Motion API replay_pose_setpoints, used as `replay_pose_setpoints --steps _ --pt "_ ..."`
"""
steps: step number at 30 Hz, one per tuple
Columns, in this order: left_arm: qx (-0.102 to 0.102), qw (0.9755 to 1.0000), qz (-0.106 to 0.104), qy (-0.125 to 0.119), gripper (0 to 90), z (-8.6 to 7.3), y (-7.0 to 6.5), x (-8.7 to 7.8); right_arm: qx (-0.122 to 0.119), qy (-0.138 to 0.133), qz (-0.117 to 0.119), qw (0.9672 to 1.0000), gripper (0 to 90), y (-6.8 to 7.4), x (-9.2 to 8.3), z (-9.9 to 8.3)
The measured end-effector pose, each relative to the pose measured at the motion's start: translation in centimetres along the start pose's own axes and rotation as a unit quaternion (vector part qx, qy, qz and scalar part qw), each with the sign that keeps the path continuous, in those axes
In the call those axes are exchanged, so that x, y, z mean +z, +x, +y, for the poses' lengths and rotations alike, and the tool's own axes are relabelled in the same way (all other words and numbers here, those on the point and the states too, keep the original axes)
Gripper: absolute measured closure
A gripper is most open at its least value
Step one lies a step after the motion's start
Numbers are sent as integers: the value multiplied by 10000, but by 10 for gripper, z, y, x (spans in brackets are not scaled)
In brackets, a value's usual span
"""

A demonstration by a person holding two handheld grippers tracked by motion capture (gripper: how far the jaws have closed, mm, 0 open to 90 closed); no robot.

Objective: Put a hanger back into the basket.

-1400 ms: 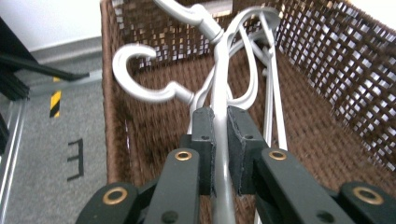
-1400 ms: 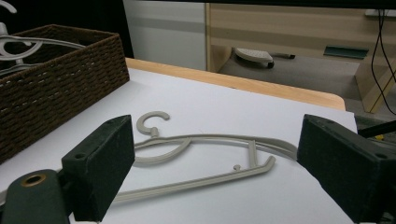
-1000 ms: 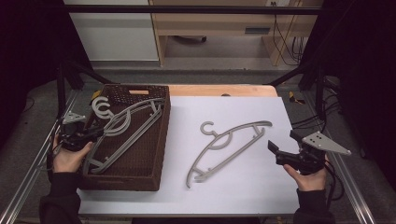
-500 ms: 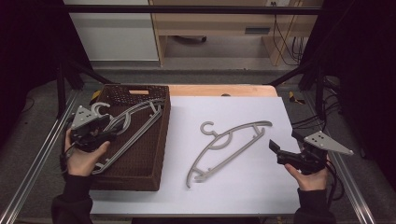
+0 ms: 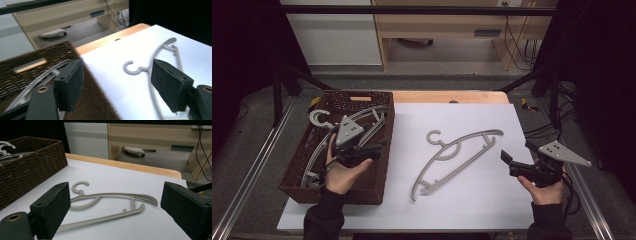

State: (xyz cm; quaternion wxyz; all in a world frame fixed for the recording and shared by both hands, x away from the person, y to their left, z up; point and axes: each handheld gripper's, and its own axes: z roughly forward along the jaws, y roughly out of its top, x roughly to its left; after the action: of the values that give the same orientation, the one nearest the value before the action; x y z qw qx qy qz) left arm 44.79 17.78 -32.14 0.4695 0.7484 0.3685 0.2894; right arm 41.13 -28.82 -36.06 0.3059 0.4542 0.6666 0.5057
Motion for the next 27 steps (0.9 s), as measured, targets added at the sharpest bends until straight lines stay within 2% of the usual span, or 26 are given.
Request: replay_pose_setpoints --steps 7,10,15,21,25,27 --pt "186 9991 -381 84 253 3 -44 31 -24 3 34 10000 90 0 0 0" --pt "193 9985 -501 123 248 2 -54 42 -7 -16 26 10000 90 -2 -2 0" --pt "291 9971 -599 373 241 -6 -73 66 3 -35 17 10000 90 -2 -3 0" --pt "308 9959 -563 632 234 -23 -86 87 14 -72 56 10000 90 -3 -6 -1" --pt "269 9949 -554 803 235 -34 -86 100 41 -86 53 9999 90 -2 -6 1" --pt "263 9937 -504 967 239 -40 -86 108 34 -36 35 10000 90 -2 -4 0"
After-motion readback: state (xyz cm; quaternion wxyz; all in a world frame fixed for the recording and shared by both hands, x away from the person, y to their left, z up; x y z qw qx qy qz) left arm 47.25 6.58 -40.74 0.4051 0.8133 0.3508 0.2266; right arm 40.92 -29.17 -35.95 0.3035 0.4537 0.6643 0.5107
